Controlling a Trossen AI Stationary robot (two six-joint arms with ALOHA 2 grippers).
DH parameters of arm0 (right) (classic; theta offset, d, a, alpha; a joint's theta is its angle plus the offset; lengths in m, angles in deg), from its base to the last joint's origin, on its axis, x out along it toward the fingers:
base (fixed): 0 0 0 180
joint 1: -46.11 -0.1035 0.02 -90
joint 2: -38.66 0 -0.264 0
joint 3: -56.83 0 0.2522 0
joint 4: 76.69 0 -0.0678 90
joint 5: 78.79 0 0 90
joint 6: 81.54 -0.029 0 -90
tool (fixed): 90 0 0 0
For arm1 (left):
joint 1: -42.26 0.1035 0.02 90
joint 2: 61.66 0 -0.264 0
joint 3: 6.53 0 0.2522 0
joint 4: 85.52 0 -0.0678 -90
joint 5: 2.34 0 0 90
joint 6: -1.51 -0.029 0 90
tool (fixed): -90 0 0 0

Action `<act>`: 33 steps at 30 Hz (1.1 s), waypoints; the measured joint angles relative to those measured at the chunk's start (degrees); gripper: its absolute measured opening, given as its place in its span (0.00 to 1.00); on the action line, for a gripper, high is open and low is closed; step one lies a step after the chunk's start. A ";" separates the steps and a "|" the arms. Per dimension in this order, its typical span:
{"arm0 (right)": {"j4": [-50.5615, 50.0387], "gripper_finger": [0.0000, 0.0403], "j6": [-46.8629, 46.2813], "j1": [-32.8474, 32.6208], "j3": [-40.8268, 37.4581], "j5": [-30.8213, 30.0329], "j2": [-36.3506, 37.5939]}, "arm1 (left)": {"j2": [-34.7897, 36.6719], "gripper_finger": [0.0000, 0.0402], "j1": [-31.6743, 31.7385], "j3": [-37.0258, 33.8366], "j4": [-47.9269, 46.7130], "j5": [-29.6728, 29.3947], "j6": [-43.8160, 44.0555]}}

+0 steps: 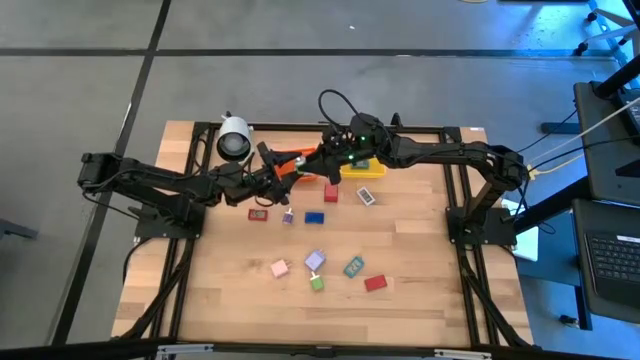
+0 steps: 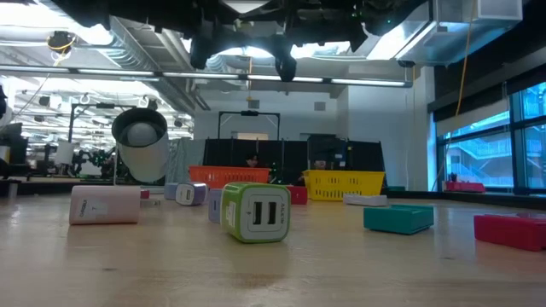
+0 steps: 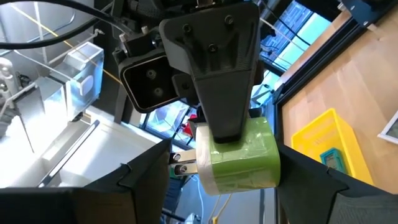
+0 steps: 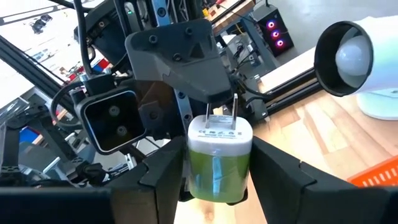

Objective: Pick & Place Office items
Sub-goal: Put the top green charger adapter into the orange bin

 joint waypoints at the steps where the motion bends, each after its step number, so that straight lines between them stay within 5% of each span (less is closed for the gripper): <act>1: -0.02 0.44 0.00 0.00 0.00 -0.35 0.00 | 0.00 0.61 0.00 0.00 0.00 -0.15 0.02; 20: -0.59 0.44 0.87 1.13 -0.02 -6.66 0.00 | 0.09 0.60 5.90 0.07 -3.96 -1.31 6.40; 33: -1.64 0.44 5.79 3.57 0.02 -16.85 0.09 | -0.02 0.61 7.21 -0.13 -11.85 -2.08 12.91</act>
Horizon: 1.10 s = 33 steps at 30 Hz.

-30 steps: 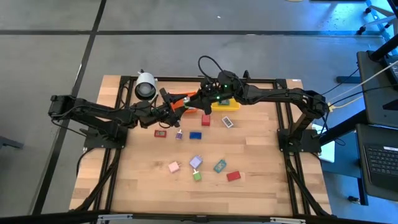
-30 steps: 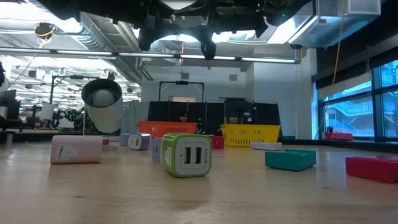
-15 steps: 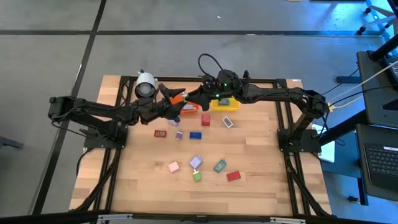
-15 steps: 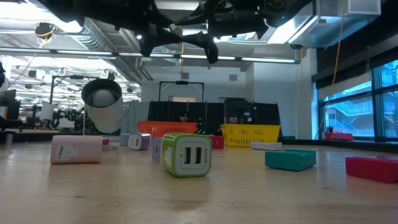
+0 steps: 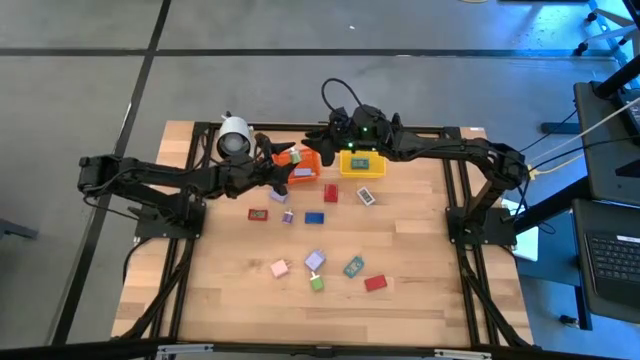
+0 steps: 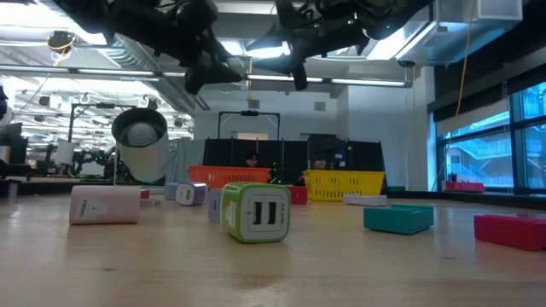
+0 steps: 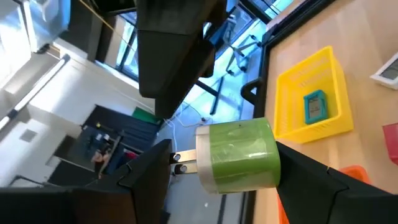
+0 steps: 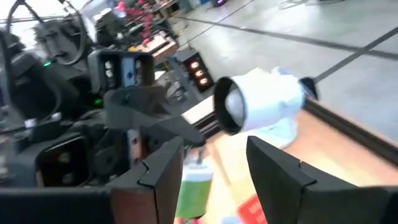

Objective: Pick & Place Office items
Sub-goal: Put the top green charger adapter into the orange bin

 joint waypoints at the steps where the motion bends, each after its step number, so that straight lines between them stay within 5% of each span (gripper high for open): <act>1: -0.08 0.44 0.36 0.10 0.00 -0.48 0.00 | 0.00 0.61 0.00 0.00 -0.24 0.04 0.67; 10: -3.00 0.46 4.11 0.40 0.00 -3.12 0.00 | 0.00 0.61 0.70 0.02 -4.37 0.41 4.61; 20: -7.57 0.67 6.50 -0.36 -0.02 -7.35 -0.04 | 0.01 0.61 4.47 0.07 -12.76 4.18 13.57; 33: -10.13 0.69 6.40 -0.69 -0.02 -7.13 -0.07 | -4.23 0.61 10.36 0.11 -21.11 12.30 22.60</act>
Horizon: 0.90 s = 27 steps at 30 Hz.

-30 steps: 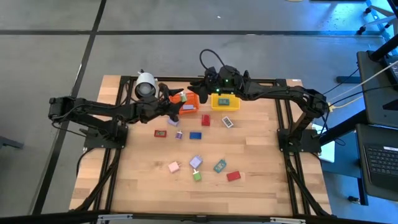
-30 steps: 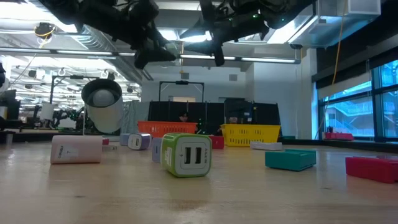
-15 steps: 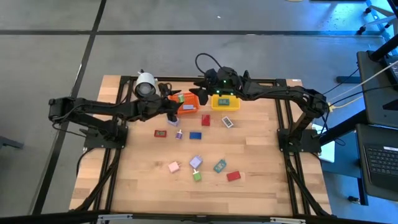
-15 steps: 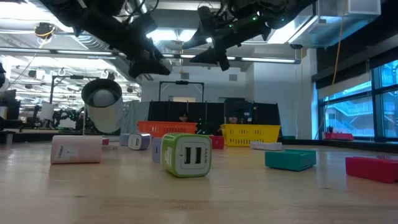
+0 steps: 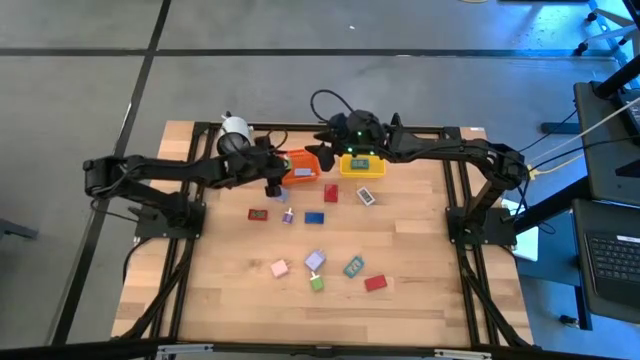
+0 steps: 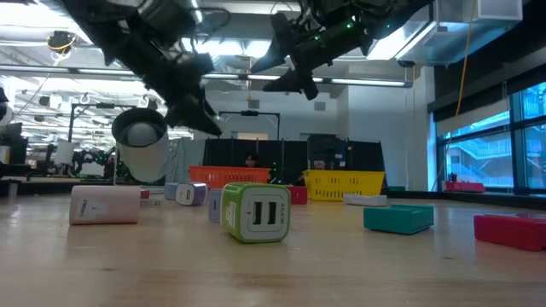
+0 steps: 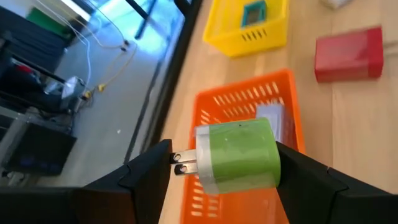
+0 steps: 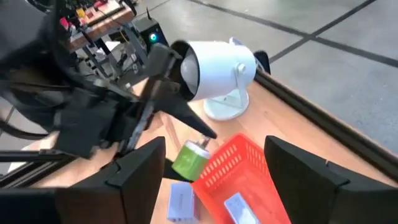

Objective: Pick & Place Office items
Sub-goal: Put the top green charger adapter into the orange bin

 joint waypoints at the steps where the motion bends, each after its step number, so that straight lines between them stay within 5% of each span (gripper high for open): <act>1: -0.51 0.69 0.00 -0.21 0.00 -0.01 0.00 | -0.68 0.61 0.15 0.00 -0.04 0.01 -0.22; 11: -1.85 0.69 0.19 -3.38 -0.02 -0.03 -0.02 | -5.66 0.61 3.11 0.02 0.52 1.42 -0.82; 27: -1.83 0.69 1.11 -8.76 -0.02 -2.19 -0.02 | -5.63 0.61 9.25 0.02 -4.63 11.52 2.62</act>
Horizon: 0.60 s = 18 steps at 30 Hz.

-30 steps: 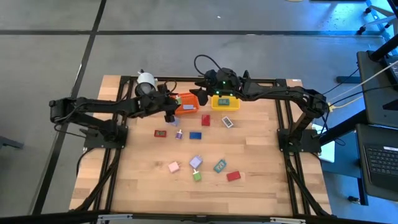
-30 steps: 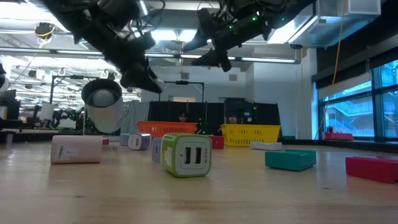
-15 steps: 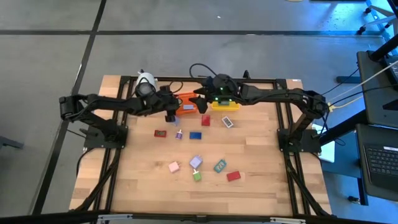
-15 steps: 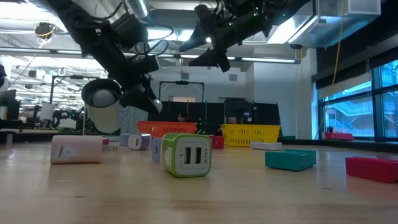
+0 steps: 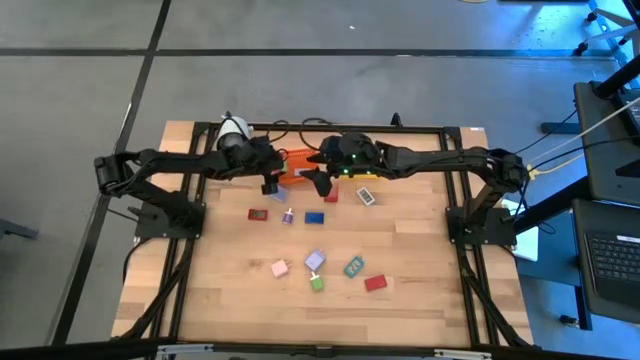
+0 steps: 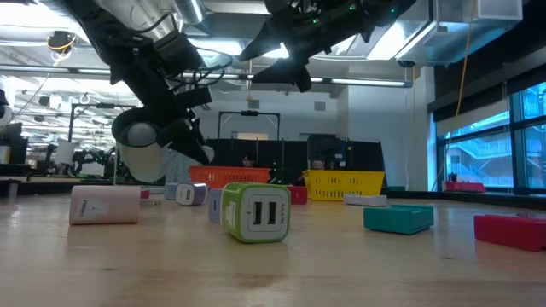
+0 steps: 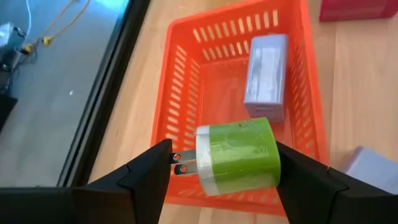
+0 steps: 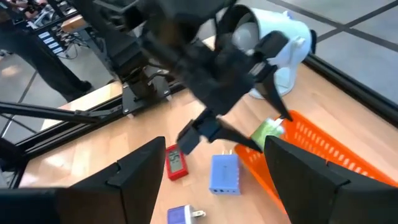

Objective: Pick & Place Office items
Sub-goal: Put the top green charger adapter into the orange bin

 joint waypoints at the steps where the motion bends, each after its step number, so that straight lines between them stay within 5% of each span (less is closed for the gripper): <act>1: 0.01 0.69 -0.02 -0.27 0.00 0.02 0.00 | 0.00 0.61 0.22 0.00 -0.09 0.02 0.00; 18: 0.09 0.69 -1.33 -3.43 0.00 -0.79 0.00 | 0.00 0.61 2.07 0.00 0.00 4.50 1.07</act>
